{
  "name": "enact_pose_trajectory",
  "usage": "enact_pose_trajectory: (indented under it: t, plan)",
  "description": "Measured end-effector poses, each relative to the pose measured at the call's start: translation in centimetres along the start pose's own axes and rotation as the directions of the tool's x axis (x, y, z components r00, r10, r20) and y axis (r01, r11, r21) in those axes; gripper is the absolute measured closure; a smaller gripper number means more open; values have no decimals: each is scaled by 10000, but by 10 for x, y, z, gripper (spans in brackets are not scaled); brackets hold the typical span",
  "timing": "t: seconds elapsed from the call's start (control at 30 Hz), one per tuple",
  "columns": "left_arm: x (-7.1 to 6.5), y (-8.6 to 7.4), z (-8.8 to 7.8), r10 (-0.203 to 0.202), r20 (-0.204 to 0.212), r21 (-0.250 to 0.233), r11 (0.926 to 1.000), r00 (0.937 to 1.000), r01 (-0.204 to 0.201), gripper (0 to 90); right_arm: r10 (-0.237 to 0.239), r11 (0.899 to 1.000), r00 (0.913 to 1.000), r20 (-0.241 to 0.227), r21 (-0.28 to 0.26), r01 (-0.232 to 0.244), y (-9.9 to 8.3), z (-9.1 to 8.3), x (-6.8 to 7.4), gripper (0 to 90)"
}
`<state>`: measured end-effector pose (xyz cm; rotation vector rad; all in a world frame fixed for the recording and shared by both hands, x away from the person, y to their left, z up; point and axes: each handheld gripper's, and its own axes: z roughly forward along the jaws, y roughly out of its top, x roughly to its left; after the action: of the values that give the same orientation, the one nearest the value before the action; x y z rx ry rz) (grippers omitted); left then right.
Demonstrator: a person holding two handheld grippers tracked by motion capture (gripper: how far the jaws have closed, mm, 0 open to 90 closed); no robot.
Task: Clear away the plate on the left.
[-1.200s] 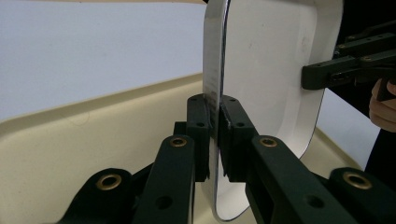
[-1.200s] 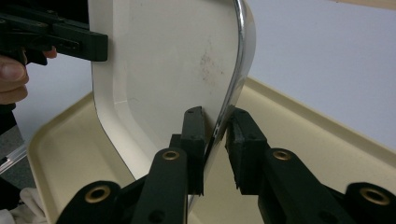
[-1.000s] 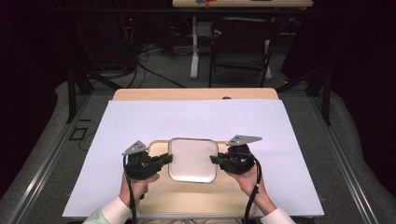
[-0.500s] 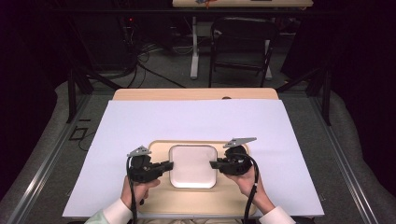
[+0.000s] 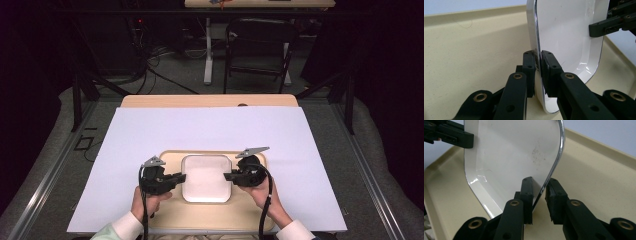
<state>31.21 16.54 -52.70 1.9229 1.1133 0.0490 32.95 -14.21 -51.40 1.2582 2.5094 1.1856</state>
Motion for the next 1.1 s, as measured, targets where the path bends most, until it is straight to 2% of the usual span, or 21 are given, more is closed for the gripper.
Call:
enact_pose_trajectory:
  t: [0.4, 0.6, 1.1]
  plan:
    - [2, 0, 5, 254, -427, 317, 9992, 9988, -240, 802, -264, 9990, 9989, 384, 377, 250, 1, 10, 2, 711]
    - [4, -1, 7, 213, -478, 528, 9984, 9986, -188, 788, -524, 9973, 9961, 707, 544, 486, 1, 14, 2, 708]
    - [4, -2, 13, 291, -646, 667, 9975, 9975, -248, 775, -429, 9968, 9967, 685, 706, 381, 0, 20, -1, 667]
